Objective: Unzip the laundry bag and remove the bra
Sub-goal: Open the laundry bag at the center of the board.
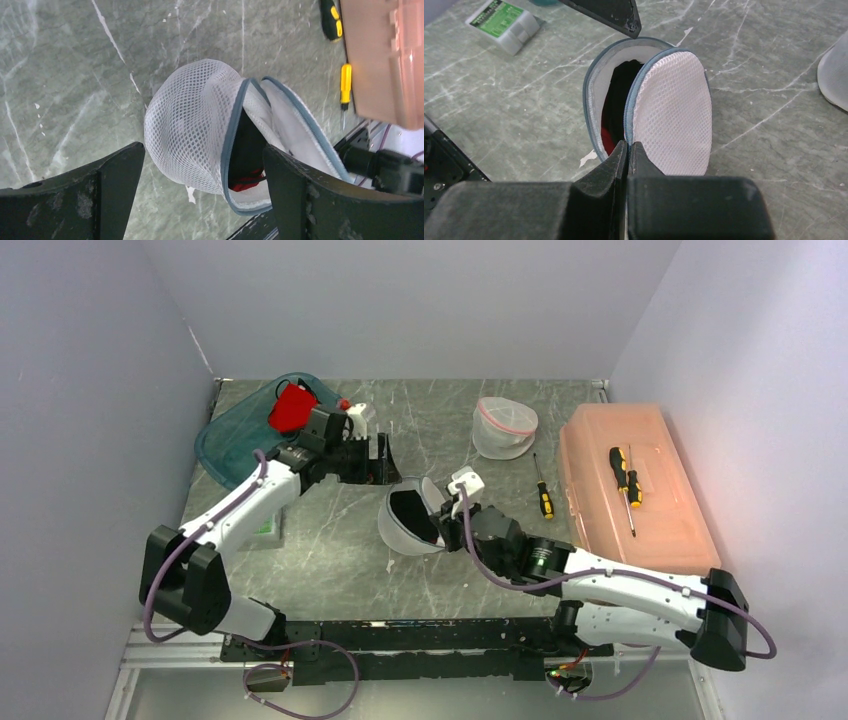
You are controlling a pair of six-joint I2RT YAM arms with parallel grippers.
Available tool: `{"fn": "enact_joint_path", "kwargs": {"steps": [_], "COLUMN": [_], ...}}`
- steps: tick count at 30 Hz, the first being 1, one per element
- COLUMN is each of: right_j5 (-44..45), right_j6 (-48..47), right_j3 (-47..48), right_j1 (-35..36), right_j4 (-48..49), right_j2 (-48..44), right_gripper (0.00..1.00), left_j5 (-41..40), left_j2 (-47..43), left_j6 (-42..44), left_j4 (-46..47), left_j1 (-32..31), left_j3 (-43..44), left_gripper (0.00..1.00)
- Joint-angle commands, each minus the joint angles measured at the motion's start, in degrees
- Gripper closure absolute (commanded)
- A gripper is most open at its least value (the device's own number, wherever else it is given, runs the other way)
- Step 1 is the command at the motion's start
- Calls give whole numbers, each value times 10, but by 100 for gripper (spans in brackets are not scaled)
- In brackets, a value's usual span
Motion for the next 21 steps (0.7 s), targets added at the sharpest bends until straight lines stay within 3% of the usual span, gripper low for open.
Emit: {"fn": "enact_joint_path", "kwargs": {"steps": [1,7,16,19,21], "right_j5": [-17,-23,-35,-34,-30], "right_j6": [-9,-10,-14,-14,-14], "right_j3": [-25,-42,-55,-56,-58], "right_j1": [2,1,1,1,2], "right_j4": [42,48,55,54,53], "right_j2": [-40,-64,-97,-108,-112], "right_gripper": [100,100,100,100,100], "left_j5": [68,131,116,120,125], "left_j2": [26,80,209,220,221], "left_j6": [111,169,234,249,248], "left_j4": [-40,-72,-135,-147,-147], "left_j1": [1,-8,-43,-50,-50], "left_j3": [57,111,204,213,211], "left_gripper": [7,8,15,25,41]}}
